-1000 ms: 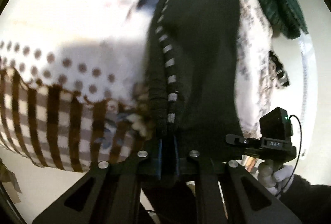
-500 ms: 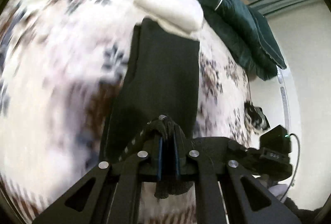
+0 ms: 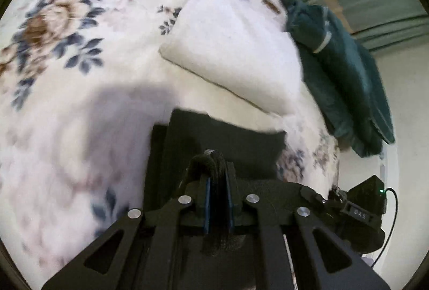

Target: Fold small clothes

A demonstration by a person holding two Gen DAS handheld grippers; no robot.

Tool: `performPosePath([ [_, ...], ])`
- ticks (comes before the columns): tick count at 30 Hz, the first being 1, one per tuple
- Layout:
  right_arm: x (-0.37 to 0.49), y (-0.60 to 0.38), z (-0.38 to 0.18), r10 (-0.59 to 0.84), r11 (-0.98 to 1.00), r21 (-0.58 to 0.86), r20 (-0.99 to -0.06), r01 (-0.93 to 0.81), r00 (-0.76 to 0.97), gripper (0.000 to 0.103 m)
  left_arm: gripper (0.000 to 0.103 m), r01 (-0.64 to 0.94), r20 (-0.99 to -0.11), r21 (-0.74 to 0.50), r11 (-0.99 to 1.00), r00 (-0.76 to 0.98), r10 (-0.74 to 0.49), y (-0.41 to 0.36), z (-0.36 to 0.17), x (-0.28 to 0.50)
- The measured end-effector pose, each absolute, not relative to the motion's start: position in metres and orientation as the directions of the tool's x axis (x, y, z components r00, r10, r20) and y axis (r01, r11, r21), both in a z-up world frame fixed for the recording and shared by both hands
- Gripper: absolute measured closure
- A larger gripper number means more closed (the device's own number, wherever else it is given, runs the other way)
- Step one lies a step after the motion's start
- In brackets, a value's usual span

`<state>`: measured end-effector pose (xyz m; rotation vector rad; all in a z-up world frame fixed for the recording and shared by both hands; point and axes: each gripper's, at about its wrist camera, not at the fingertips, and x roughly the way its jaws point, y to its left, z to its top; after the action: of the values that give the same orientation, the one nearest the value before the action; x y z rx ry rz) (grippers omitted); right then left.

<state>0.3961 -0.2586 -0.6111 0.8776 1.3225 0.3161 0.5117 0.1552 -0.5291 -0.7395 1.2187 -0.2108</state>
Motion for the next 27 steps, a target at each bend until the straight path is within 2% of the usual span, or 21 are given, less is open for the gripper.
performPosePath([
  [4, 0.443, -0.262, -0.643, 0.674, 0.629, 0.704, -0.705, 0.328, 0.221, 0.086, 0.092, -0.300, -0.751, -0.660, 0.689, 0.307, -0.585, 0.157, -0.563, 0.542],
  [7, 0.461, -0.272, -0.660, 0.710, 0.574, 0.723, -0.673, 0.385, 0.205, 0.084, 0.088, -0.337, -0.689, -0.725, 0.601, 0.323, -0.649, 0.167, -0.573, 0.544],
  [8, 0.464, -0.276, -0.663, 0.720, 0.555, 0.732, -0.661, 0.396, 0.211, 0.084, 0.083, -0.351, -0.658, -0.751, 0.559, 0.338, -0.673, 0.172, -0.575, 0.542],
  [12, 0.461, -0.292, -0.669, 0.750, 0.479, 0.761, -0.614, 0.437, 0.246, 0.080, 0.074, -0.384, -0.591, -0.804, 0.454, 0.423, -0.687, 0.192, -0.579, 0.545],
  [14, 0.460, -0.298, -0.669, 0.754, 0.455, 0.770, -0.600, 0.448, 0.265, 0.077, 0.057, -0.377, -0.583, -0.811, 0.447, 0.459, -0.671, 0.199, -0.577, 0.551],
  [17, 0.462, -0.309, -0.664, 0.743, 0.443, 0.784, -0.592, 0.434, 0.312, 0.066, 0.055, -0.347, -0.611, -0.791, 0.503, 0.453, -0.649, 0.198, -0.571, 0.561],
  [19, 0.466, -0.316, -0.657, 0.731, 0.439, 0.789, -0.592, 0.431, 0.339, 0.054, 0.055, -0.310, -0.640, -0.767, 0.562, 0.436, -0.633, 0.194, -0.565, 0.560],
  [21, 0.469, -0.321, -0.649, 0.708, 0.477, 0.771, -0.621, 0.421, 0.335, 0.053, 0.055, -0.258, -0.666, -0.737, 0.625, 0.435, -0.606, 0.188, -0.553, 0.551],
  [23, 0.471, -0.325, -0.641, 0.679, 0.559, 0.735, -0.671, 0.384, 0.297, 0.046, 0.055, -0.225, -0.714, -0.671, 0.706, 0.451, -0.535, 0.187, -0.540, 0.532],
  [25, 0.466, -0.329, -0.636, 0.648, 0.637, 0.693, -0.718, 0.337, 0.254, 0.023, 0.055, -0.198, -0.730, -0.622, 0.758, 0.497, -0.470, 0.188, -0.525, 0.497],
  [27, 0.457, -0.331, -0.636, 0.633, 0.686, 0.664, -0.746, 0.297, 0.206, 0.015, 0.053, -0.191, -0.737, -0.603, 0.774, 0.504, -0.450, 0.187, -0.517, 0.452],
])
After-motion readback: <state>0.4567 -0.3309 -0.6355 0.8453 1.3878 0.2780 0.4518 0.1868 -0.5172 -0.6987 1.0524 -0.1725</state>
